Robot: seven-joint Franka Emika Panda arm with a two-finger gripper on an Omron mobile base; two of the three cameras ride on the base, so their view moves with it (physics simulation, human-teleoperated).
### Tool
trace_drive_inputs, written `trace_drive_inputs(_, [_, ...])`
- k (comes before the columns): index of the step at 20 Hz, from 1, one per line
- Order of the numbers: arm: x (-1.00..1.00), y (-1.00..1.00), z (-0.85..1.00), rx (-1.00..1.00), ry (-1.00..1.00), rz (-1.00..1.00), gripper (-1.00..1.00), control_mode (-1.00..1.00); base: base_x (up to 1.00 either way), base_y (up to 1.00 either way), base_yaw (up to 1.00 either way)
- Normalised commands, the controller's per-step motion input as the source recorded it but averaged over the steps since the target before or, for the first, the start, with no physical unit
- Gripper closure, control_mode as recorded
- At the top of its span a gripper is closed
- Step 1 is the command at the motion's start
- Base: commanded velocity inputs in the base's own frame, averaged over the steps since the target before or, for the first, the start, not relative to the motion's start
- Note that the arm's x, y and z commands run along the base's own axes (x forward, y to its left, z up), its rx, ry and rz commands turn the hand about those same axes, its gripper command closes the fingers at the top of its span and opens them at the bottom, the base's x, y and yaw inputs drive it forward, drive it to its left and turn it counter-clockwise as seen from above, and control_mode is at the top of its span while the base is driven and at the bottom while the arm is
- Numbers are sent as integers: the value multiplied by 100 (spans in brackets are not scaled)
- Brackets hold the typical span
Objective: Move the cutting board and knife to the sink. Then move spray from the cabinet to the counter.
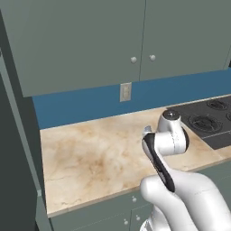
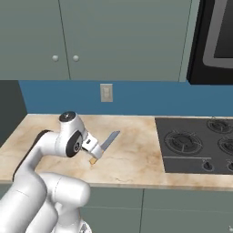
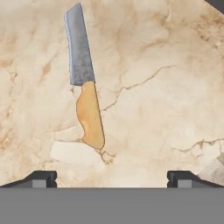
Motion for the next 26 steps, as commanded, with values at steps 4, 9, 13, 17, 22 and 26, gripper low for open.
trace_drive_inputs(4, [31, 0, -28, 2, 2, 0, -100, -100, 0, 0, 0])
trace_drive_inputs(9, [22, 0, -47, 4, 3, 0, -100, -100, 0, 0, 0])
trace_drive_inputs(13, [17, 0, -45, 3, 2, 0, -100, -100, 0, 0, 0])
trace_drive_inputs(17, [16, 0, -27, 0, 1, 0, -100, -100, 0, 0, 0])
trace_drive_inputs(22, [20, 0, -27, 0, 0, 0, -100, -100, 0, 0, 0])
trace_drive_inputs(26, [19, 0, -31, 0, 0, 0, -100, -100, 0, 0, 0])
